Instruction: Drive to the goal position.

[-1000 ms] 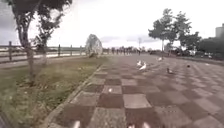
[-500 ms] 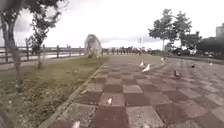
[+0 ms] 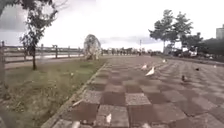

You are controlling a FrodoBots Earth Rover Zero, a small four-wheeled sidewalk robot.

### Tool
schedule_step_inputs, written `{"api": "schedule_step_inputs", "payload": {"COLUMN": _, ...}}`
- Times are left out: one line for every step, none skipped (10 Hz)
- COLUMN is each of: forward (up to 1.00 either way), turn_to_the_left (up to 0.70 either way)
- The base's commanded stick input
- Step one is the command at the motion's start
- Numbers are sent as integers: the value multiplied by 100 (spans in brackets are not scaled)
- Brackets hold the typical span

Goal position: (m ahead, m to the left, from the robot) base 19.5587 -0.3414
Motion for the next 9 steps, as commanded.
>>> {"api": "schedule_step_inputs", "payload": {"forward": 70, "turn_to_the_left": 0}}
{"api": "schedule_step_inputs", "payload": {"forward": 70, "turn_to_the_left": 0}}
{"api": "schedule_step_inputs", "payload": {"forward": 70, "turn_to_the_left": 0}}
{"api": "schedule_step_inputs", "payload": {"forward": 70, "turn_to_the_left": 0}}
{"api": "schedule_step_inputs", "payload": {"forward": 70, "turn_to_the_left": -1}}
{"api": "schedule_step_inputs", "payload": {"forward": 70, "turn_to_the_left": -18}}
{"api": "schedule_step_inputs", "payload": {"forward": 70, "turn_to_the_left": -27}}
{"api": "schedule_step_inputs", "payload": {"forward": 70, "turn_to_the_left": -27}}
{"api": "schedule_step_inputs", "payload": {"forward": 70, "turn_to_the_left": 0}}
